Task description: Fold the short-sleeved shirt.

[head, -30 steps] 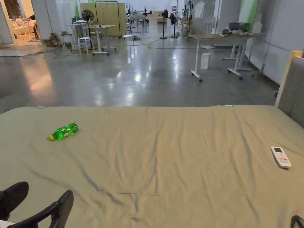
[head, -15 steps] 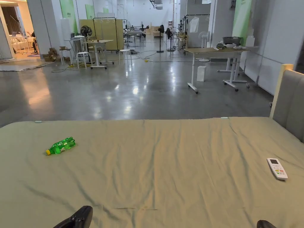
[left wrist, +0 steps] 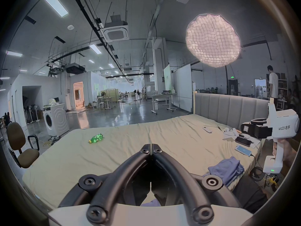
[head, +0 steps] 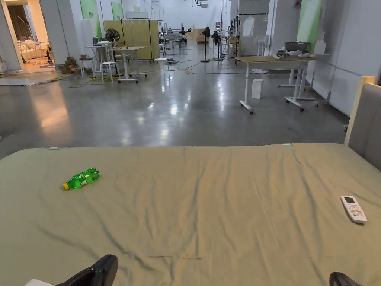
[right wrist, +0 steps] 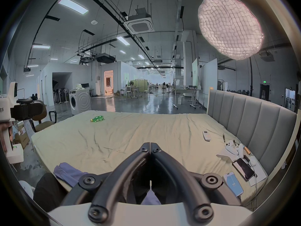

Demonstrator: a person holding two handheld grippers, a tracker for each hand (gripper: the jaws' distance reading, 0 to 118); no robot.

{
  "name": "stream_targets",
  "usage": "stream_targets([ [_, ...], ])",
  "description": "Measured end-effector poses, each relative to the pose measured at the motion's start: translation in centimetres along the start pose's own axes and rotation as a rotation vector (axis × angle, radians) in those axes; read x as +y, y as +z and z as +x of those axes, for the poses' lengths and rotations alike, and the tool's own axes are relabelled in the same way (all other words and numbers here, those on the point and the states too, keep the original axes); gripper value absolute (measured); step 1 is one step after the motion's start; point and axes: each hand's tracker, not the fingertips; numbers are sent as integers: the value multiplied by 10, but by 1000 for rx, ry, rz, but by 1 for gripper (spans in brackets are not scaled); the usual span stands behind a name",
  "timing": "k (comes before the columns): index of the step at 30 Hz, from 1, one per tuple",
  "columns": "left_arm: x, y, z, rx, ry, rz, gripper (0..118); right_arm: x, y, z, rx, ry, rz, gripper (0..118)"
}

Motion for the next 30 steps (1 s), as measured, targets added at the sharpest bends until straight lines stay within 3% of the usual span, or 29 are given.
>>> stream_targets([
  [7,-27,-9,-37,21,60,-122,0,-11,-2,4,7,-29,-40,0],
  [9,-46,-19,-61,9,146,-187,1,-15,-2,6,14,-53,-59,0],
  [10,-59,-24,-75,19,220,-210,8,-17,-1,7,15,-59,-65,0],
  [11,-69,-30,-87,17,279,-262,23,-20,-1,8,16,-63,-69,0],
  [12,-82,-39,-101,4,354,-358,56,-24,1,10,16,-70,-77,0],
  [13,-94,-48,-113,-4,414,-448,77,-26,2,11,17,-79,-87,0],
  [14,-105,-51,-119,-17,460,-492,89,-29,3,13,16,-90,-95,0],
  [19,-172,-78,-147,-23,615,-737,91,-46,4,18,24,-149,-149,0],
  [24,-224,-106,-170,-56,843,-772,91,-52,3,19,24,-175,-177,0],
  [28,-234,-119,-165,-27,913,-780,88,-49,4,16,19,-165,-183,0],
  [29,-234,-120,-165,-22,939,-772,82,-48,4,16,20,-164,-183,0],
  [30,-240,-122,-168,-17,977,-743,51,-47,5,16,19,-163,-181,0],
])
